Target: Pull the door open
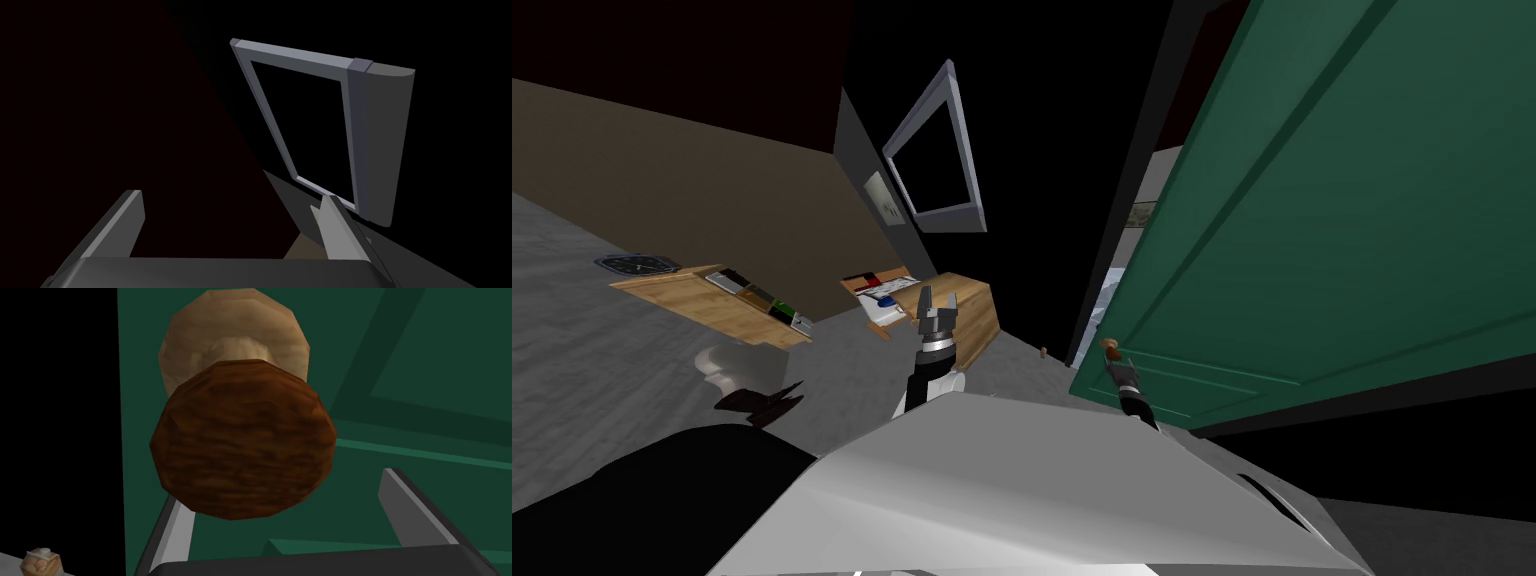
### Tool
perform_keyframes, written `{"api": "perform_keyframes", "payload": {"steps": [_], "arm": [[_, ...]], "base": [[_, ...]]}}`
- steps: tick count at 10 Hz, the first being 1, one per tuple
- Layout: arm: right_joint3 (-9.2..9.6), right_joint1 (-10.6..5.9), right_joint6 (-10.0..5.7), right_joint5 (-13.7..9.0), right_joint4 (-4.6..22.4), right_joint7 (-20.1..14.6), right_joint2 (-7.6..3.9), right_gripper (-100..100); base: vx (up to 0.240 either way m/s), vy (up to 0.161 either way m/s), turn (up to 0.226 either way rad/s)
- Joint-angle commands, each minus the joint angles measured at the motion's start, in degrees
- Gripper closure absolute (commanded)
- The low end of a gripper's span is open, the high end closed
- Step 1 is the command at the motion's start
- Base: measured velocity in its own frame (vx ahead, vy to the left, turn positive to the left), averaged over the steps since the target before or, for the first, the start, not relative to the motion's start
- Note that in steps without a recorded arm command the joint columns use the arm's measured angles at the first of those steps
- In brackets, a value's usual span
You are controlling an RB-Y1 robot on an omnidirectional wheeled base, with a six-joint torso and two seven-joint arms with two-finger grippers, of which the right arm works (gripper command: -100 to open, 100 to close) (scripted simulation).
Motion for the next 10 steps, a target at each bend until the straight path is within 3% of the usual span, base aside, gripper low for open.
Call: {"api": "perform_keyframes", "payload": {"steps": [1,10], "arm": [[0.64,-0.57,-1.06,-0.2,0.2,-2.6,0.07,-100],[2.51,-0.88,-2.07,-2.1,-1.1,-14.2,-0.9,-100]], "base": [[-0.116,0.034,0.048],[-0.094,0.032,0.004]]}}
